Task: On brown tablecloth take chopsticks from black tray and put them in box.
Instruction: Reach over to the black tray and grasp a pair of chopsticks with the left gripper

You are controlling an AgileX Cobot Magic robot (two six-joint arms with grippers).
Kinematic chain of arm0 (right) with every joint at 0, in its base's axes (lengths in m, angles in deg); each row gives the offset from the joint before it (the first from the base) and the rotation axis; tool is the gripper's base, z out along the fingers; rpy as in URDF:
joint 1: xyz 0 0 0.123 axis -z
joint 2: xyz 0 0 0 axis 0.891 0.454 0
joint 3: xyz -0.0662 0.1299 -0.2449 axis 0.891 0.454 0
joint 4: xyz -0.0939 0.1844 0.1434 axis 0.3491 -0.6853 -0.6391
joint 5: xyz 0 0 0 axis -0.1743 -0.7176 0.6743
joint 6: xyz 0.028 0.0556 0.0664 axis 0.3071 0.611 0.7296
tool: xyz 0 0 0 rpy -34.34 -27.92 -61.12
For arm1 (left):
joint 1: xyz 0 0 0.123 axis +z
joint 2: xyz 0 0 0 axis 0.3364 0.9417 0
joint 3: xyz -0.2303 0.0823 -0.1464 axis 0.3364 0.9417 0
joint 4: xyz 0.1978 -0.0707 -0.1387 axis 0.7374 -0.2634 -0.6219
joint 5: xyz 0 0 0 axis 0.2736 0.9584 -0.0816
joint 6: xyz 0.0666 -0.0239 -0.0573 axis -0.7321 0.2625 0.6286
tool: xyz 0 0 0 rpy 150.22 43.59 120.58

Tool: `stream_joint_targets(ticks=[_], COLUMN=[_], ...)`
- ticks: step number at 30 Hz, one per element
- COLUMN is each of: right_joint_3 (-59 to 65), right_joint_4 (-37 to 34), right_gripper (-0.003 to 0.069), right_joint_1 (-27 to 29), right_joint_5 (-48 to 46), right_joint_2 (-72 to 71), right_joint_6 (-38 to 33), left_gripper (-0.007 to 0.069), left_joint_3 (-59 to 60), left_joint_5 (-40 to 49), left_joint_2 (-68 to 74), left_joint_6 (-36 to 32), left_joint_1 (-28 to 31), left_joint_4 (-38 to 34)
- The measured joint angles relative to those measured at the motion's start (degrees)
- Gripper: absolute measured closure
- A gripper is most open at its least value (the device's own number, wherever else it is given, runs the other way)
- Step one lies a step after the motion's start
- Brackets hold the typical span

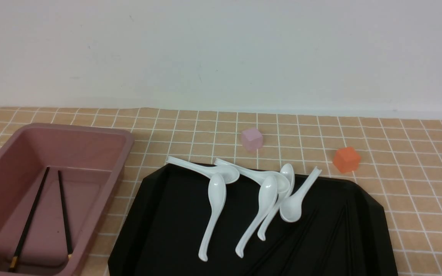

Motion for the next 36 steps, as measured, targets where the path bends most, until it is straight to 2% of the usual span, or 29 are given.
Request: stream_joint_targets(ticks=[21,26,28,31,32,36], right_joint_3=[0.0,0.0,0.0,0.0,0.0,0.0], right_joint_4=[0.0,0.0,0.0,0.0,0.0,0.0], right_gripper=[0.0419,0.0419,0.0419,0.0419,0.0419,0.0419], right_joint_1=[0.0,0.0,0.0,0.0,0.0,0.0], right_joint_5=[0.0,0.0,0.0,0.0,0.0,0.0], right_joint_2=[0.0,0.0,0.0,0.0,0.0,0.0], right_joint_6=[0.0,0.0,0.0,0.0,0.0,0.0], left_gripper=[0.0569,0.0564,0.0559,0.0554,0.0553,0.0553], left_joint_3=[0.0,0.0,0.0,0.0,0.0,0.0], left_joint_5=[-1.32,-4.22,-5.16,-5.48,-5.78,-10.35], left_joint_2=[0.0,0.0,0.0,0.0,0.0,0.0], left_joint_6=[0.78,8.78,16.98,23.43,24.53,24.52], left_joint_1=[0.0,0.0,0.0,0.0,0.0,0.0], left_joint_4=[-0.84,-11.3,-24.05,-33.82,-36.67,-40.7])
